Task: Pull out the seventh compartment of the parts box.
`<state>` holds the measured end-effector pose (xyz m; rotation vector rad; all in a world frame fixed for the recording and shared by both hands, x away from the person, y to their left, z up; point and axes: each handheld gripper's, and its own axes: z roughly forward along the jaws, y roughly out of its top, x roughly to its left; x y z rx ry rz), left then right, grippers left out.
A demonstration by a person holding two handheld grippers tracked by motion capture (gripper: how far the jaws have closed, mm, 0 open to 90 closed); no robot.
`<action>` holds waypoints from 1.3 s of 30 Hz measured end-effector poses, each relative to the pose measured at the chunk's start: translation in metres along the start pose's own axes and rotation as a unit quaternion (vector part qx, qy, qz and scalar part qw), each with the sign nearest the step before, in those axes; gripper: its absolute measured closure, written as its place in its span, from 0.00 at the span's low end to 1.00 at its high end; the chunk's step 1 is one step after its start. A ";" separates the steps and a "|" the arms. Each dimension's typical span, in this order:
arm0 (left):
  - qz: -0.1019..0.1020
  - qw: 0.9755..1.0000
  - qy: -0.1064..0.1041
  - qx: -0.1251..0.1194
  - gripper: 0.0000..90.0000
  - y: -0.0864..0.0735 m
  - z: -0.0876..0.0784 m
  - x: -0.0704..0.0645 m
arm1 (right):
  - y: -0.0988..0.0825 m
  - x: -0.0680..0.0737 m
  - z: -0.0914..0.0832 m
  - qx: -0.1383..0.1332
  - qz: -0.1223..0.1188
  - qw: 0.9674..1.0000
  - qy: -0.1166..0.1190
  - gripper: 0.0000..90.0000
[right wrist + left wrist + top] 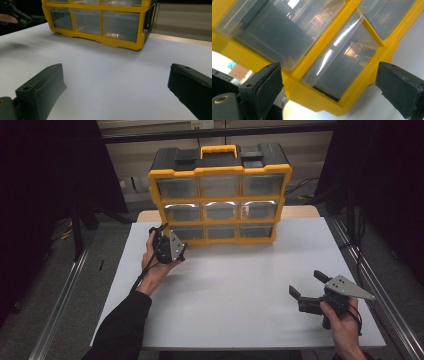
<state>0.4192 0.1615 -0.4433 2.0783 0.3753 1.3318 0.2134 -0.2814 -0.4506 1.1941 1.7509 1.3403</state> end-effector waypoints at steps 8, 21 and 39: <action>0.068 0.998 0.008 0.003 0.09 0.007 0.003 -0.011 | 0.000 0.000 0.001 0.001 -0.001 1.000 0.000 0.00; 0.200 0.977 0.068 0.001 0.15 0.003 0.014 -0.023 | 0.000 0.000 0.001 0.002 0.000 1.000 0.001 0.00; 0.360 0.925 0.085 0.083 0.33 -0.007 0.019 -0.024 | -0.001 0.000 0.001 0.002 0.001 1.000 0.001 0.00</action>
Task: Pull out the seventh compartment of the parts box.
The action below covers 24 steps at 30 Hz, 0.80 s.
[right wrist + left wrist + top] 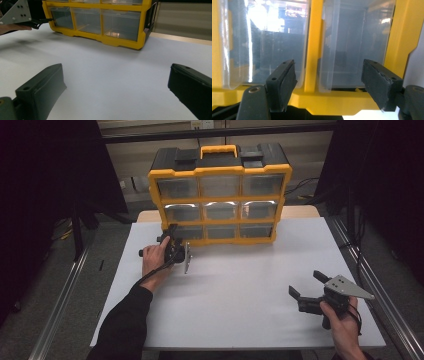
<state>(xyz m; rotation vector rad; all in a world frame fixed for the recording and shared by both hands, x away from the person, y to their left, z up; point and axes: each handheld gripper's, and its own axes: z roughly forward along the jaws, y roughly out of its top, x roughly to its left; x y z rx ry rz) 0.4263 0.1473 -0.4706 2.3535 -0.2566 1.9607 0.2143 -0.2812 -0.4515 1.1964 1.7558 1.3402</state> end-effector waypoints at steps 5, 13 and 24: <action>0.000 1.000 -0.003 0.007 0.37 0.002 0.000 0.000 | 0.000 0.000 0.000 0.000 0.001 1.000 0.000 0.00; -0.021 1.000 -0.018 0.015 0.46 -0.004 0.008 -0.006 | 0.000 0.000 0.000 0.000 0.001 1.000 -0.001 0.00; -0.021 1.000 0.000 -0.003 0.61 -0.006 0.013 -0.012 | 0.000 0.000 0.000 0.001 0.001 1.000 0.001 0.00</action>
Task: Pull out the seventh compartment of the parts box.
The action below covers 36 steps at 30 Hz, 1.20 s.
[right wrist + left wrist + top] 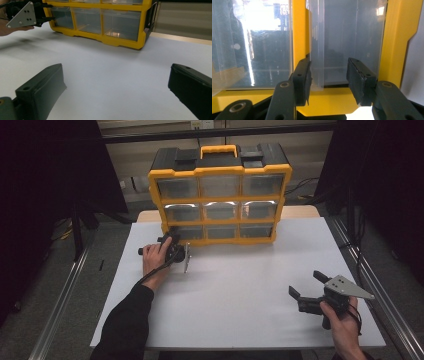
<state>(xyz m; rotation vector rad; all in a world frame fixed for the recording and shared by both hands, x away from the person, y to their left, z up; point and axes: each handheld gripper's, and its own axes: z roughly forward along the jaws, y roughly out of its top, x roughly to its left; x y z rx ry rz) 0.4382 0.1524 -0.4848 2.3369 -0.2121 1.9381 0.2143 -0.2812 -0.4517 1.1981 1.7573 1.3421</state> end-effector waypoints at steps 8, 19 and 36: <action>0.008 1.000 0.005 0.008 0.68 0.001 -0.001 0.002 | 0.000 0.000 0.000 0.001 -0.001 1.000 0.002 0.00; 0.037 0.999 0.026 0.009 0.78 0.001 -0.004 0.008 | 0.000 0.001 0.000 -0.001 -0.003 1.000 0.003 0.00; -0.001 1.000 -0.003 0.005 0.87 0.001 -0.004 0.008 | 0.000 0.001 0.000 -0.002 -0.002 1.000 0.003 0.00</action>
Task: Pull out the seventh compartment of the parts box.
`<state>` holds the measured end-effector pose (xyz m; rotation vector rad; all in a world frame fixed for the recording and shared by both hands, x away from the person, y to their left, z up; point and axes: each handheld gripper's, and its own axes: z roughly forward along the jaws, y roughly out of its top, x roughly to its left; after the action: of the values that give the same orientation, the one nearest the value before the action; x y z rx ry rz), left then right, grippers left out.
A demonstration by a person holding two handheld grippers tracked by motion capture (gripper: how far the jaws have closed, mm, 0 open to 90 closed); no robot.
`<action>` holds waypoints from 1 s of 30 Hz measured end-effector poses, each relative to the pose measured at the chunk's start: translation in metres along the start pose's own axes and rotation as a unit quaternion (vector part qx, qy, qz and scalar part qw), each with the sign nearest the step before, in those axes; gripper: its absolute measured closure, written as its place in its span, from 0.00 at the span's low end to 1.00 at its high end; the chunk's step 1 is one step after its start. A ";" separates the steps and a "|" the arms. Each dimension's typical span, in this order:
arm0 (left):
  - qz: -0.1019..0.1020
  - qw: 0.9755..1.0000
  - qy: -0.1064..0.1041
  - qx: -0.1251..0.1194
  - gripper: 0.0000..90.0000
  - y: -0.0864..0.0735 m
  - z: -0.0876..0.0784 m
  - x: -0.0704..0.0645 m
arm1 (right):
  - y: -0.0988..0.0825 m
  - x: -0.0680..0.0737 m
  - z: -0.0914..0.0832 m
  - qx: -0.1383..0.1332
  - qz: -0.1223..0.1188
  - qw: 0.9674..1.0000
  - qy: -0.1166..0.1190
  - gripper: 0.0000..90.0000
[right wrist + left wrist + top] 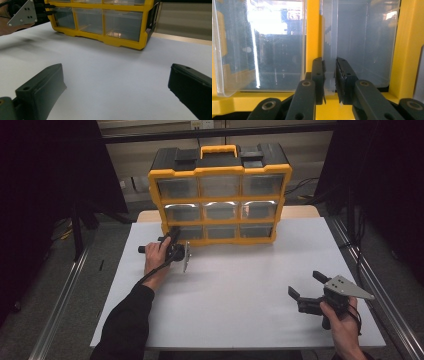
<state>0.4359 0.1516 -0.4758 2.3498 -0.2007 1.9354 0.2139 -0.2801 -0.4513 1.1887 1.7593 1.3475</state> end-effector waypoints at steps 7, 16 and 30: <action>-0.008 0.998 0.044 -0.039 0.88 -0.002 0.000 -0.002 | 0.000 0.000 -0.001 0.001 0.000 1.000 0.003 0.00; 0.024 1.000 0.017 -0.003 0.88 0.000 -0.008 0.005 | 0.000 0.000 -0.001 0.000 -0.001 1.000 0.003 0.00; -0.031 0.997 0.042 -0.060 0.87 -0.004 -0.010 -0.003 | 0.000 0.000 -0.001 0.000 0.000 1.000 0.003 0.00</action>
<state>0.4258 0.1569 -0.4769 2.1696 -0.2291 1.9315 0.2129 -0.2806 -0.4506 1.1842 1.7638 1.3531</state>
